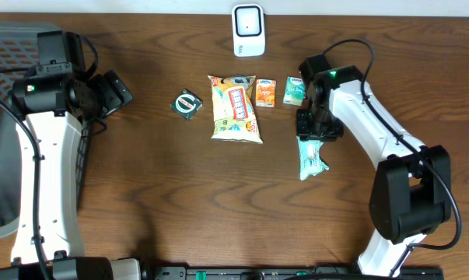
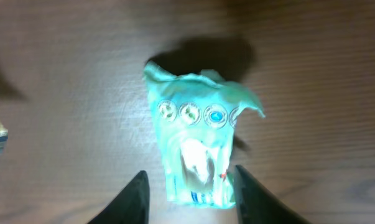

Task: Scan the item barcode

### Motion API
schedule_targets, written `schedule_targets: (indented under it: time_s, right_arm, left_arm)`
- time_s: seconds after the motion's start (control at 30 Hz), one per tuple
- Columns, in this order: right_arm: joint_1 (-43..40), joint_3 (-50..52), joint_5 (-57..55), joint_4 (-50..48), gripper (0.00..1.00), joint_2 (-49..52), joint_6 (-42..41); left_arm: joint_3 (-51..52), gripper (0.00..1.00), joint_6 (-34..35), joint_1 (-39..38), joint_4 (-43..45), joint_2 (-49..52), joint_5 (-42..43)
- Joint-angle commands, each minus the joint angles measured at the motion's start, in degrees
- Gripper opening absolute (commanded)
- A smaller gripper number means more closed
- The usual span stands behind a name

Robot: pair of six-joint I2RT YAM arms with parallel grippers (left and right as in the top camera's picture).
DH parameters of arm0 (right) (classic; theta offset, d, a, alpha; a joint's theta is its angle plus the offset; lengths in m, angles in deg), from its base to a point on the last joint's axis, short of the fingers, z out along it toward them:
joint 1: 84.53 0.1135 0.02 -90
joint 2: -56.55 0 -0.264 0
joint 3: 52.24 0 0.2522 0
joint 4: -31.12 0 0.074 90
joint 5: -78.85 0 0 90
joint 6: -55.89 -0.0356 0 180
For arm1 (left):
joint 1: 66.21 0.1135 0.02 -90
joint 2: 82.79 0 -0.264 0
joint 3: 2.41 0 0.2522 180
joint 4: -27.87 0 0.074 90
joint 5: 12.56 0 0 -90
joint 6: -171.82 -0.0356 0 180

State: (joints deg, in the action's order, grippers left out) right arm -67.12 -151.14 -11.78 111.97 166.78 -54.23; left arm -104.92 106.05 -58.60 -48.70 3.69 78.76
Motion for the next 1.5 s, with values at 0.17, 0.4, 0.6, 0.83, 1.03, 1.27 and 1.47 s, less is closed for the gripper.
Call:
schedule_targets:
  time_s: [0.17, 0.4, 0.6, 0.83, 1.03, 1.27, 1.47]
  right_arm:
    - [6.9, 1.9, -5.4, 0.6, 0.55, 1.1, 0.4]
    - [9.8, 4.4, -14.5, 1.0, 0.56, 4.3, -6.1]
    - [9.9, 4.8, -17.3, 1.1, 0.55, 8.3, -7.5]
    - [9.9, 4.8, -16.4, 0.2, 0.11, 11.3, -7.5]
    - [9.2, 0.3, -8.8, 1.4, 0.01, 11.2, -1.8]
    - [5.2, -12.4, 23.2, 4.7, 0.01, 10.0, 18.9]
    - [0.0, -11.0, 46.0, 3.0, 0.01, 10.0, 30.9]
  left_arm:
    - [-0.4, 0.98, 0.5, 0.1, -0.2, 0.0, -0.3]
    - [-0.4, 0.98, 0.5, 0.1, -0.2, 0.0, -0.3]
    - [-0.4, 0.98, 0.5, 0.1, -0.2, 0.0, -0.3]
    - [-0.4, 0.98, 0.5, 0.1, -0.2, 0.0, -0.3]
    - [-0.4, 0.98, 0.5, 0.1, -0.2, 0.0, -0.3]
    - [-0.4, 0.98, 0.5, 0.1, -0.2, 0.0, -0.3]
    - [-0.4, 0.97, 0.5, 0.1, -0.2, 0.0, -0.3]
